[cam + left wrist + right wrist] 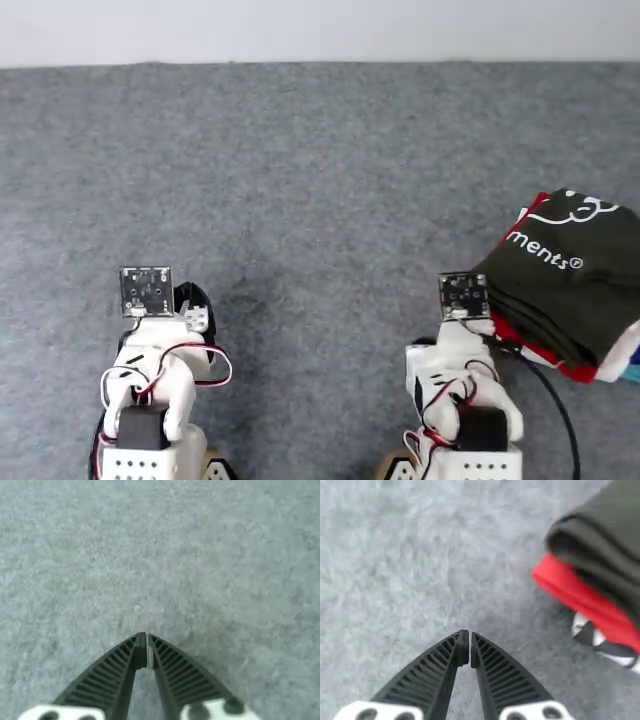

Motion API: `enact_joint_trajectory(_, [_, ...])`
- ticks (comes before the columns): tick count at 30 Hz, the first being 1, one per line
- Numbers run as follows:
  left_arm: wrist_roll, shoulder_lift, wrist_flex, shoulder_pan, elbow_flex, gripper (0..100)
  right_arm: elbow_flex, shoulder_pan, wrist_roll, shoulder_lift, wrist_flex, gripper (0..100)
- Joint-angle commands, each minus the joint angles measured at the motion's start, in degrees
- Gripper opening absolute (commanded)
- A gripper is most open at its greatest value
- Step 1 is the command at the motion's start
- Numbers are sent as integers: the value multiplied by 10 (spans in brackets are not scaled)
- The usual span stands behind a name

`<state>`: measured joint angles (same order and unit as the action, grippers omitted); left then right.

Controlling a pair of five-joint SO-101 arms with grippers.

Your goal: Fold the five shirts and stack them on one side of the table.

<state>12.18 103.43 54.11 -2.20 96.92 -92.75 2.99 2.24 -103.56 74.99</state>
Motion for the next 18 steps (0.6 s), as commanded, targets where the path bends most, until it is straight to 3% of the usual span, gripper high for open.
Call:
enact_joint_trajectory(1, [-7,7,-12,2,-5,14,-19,8,-6,-4,-14,9])
enact_joint_trajectory(13, [-6,5,-4,2,-5,14,-37,6,-6,-4,-7,9])
enact_joint_trajectory(18, [-6,5,51,-1,-5,14,-37,7,-4,-4,-7,9])
